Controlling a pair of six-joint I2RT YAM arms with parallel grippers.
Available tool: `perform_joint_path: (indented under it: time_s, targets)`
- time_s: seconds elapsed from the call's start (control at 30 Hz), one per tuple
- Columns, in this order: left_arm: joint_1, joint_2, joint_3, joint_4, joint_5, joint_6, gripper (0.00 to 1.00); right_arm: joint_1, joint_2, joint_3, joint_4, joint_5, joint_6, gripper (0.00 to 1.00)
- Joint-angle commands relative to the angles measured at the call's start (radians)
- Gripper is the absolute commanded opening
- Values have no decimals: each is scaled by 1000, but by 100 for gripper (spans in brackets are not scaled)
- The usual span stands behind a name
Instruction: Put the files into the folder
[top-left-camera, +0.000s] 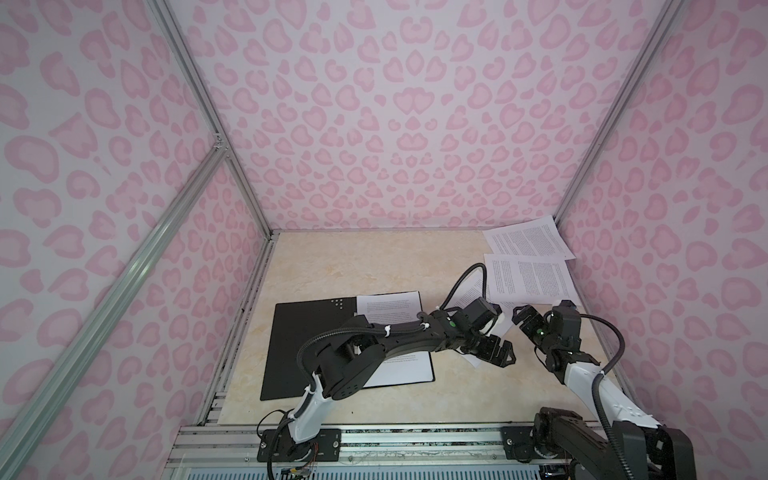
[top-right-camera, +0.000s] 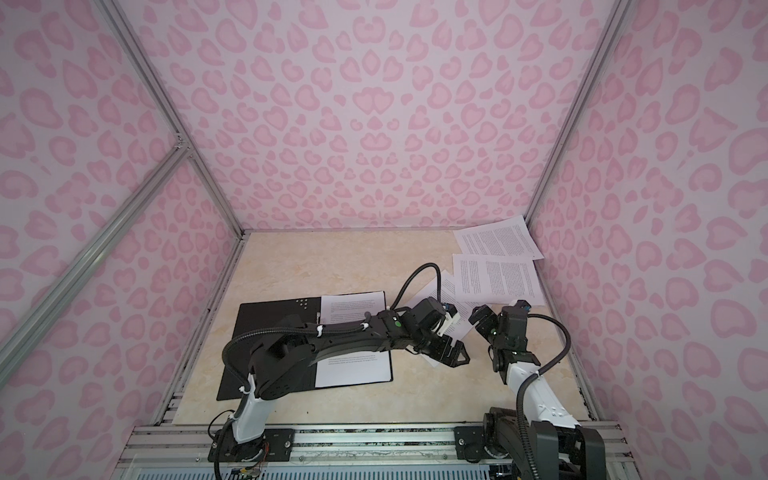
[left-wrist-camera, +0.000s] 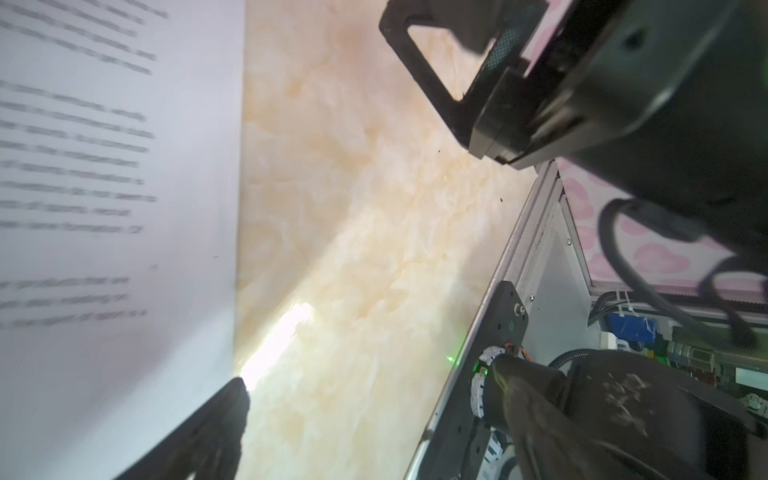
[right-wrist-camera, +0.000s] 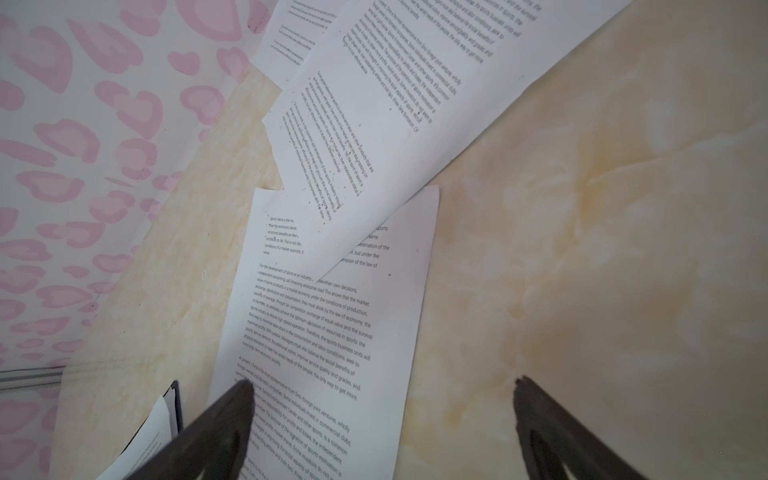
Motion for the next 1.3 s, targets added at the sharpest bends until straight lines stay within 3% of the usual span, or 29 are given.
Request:
perform_joint_path:
  time_s: [0.0, 0.23, 0.6, 1.07, 1.27]
  targets:
    - [48, -112, -47, -9, -35, 20, 97, 2, 42, -13, 76, -76, 2, 96]
    - [138, -46, -71, -36, -38, 61, 97, 32, 188, 18, 122, -126, 3, 95]
    - [186, 80, -41, -93, -45, 115, 97, 51, 369, 95, 80, -175, 1, 94]
    - [186, 158, -42, -103, -17, 111, 97, 111, 397, 97, 145, -249, 30, 94]
    - [186, 168, -42, -104, -19, 112, 97, 128, 452, 78, 265, -332, 84, 94]
